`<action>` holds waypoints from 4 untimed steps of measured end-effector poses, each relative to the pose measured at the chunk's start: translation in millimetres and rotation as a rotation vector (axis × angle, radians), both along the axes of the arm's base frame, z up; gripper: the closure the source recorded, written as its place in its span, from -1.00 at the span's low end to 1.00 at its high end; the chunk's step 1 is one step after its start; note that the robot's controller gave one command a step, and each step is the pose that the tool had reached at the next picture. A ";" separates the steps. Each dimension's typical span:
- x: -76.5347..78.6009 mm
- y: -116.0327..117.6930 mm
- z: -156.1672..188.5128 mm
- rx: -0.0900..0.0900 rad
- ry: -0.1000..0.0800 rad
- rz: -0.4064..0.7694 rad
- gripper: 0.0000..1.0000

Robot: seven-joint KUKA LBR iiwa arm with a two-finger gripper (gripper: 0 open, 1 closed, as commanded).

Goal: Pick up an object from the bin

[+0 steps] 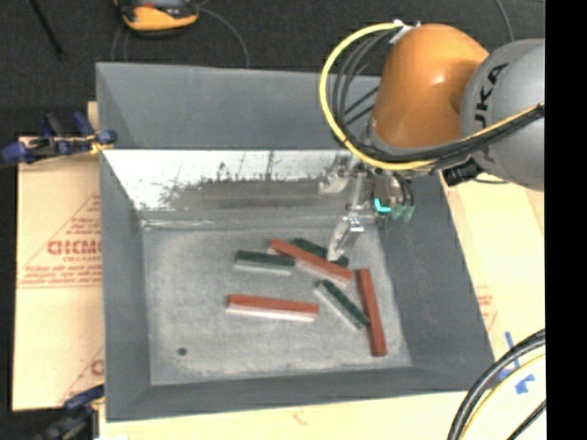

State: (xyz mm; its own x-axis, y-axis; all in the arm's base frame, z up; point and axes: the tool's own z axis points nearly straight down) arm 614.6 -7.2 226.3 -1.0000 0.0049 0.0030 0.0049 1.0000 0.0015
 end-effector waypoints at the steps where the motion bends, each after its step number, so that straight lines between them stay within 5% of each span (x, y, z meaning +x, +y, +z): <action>1: 1.4 0.0 4.6 0.000 -0.008 0.000 -1.00; 2: -16.5 -2.9 -142.5 -0.002 -0.012 0.018 1.00; 4: -7.3 -16.1 -118.6 0.000 -0.007 -0.006 1.00</action>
Offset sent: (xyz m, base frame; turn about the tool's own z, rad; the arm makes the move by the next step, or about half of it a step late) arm -0.0197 -0.0026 -0.1460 -0.0211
